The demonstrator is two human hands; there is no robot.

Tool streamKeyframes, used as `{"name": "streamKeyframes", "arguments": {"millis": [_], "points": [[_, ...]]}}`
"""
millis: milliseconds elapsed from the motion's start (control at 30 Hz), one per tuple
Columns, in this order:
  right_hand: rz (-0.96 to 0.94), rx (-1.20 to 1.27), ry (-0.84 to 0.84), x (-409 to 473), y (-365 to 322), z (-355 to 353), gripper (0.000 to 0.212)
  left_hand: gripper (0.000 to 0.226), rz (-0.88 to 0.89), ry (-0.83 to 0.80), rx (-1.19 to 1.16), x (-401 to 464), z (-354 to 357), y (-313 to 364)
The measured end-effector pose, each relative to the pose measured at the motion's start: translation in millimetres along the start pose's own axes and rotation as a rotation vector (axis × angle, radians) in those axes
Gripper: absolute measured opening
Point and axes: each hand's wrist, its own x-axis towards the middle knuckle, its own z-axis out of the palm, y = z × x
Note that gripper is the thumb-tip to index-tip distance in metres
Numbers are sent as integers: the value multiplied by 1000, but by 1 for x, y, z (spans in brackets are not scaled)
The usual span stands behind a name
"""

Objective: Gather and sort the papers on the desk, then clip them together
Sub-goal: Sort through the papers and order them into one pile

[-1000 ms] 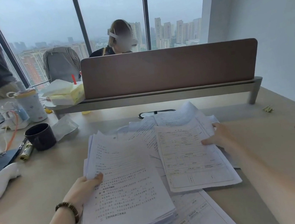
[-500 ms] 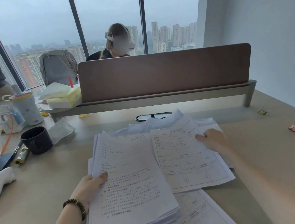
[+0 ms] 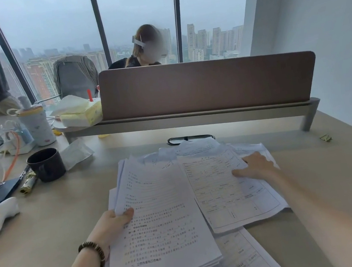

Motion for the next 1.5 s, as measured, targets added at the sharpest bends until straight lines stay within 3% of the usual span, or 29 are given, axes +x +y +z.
{"name": "streamKeyframes", "arguments": {"millis": [133, 233, 400, 567, 800, 867, 967, 1033, 1133, 1200, 1233, 1333, 1500], "points": [[-28, 57, 6, 1, -5, -3, 49, 20, -11, -9, -12, 5, -1, -1], [-32, 172, -6, 3, -5, -5, 50, 19, -14, -11, -8, 7, 1, 0], [-131, 300, -2, -10, -7, -8, 25, 20, -14, -13, -10, 9, 2, 1], [-159, 499, 20, -13, -1, -18, 43, 23, -28, -10, -28, 11, 0, -1], [4, 835, 102, -34, 32, -34, 23, 26, -33, 12, -130, 4, -3, -1], [73, 694, 133, -34, 44, -23, 24, 26, -28, 15, -147, 1, -5, 1], [123, 259, 222, -48, 50, -10, 29, 23, -23, 45, -166, -3, -16, 4], [103, 178, 242, -61, 48, -2, 33, 22, -23, 60, -176, -6, -25, 3], [87, 206, 249, -66, 49, 3, 23, 23, -38, 69, -156, -10, -36, -3], [122, 402, 221, -60, 52, 0, 7, 22, -57, 62, -136, -13, -37, -8], [142, 541, 181, -60, 50, -3, 10, 22, -64, 61, -119, -14, -36, -11], [149, 831, 177, -55, 50, -18, 41, 21, -58, 58, -90, -16, -32, -15], [97, 1298, 129, -75, 32, -50, 65, 24, -41, 64, -46, -14, -28, -12]]}}
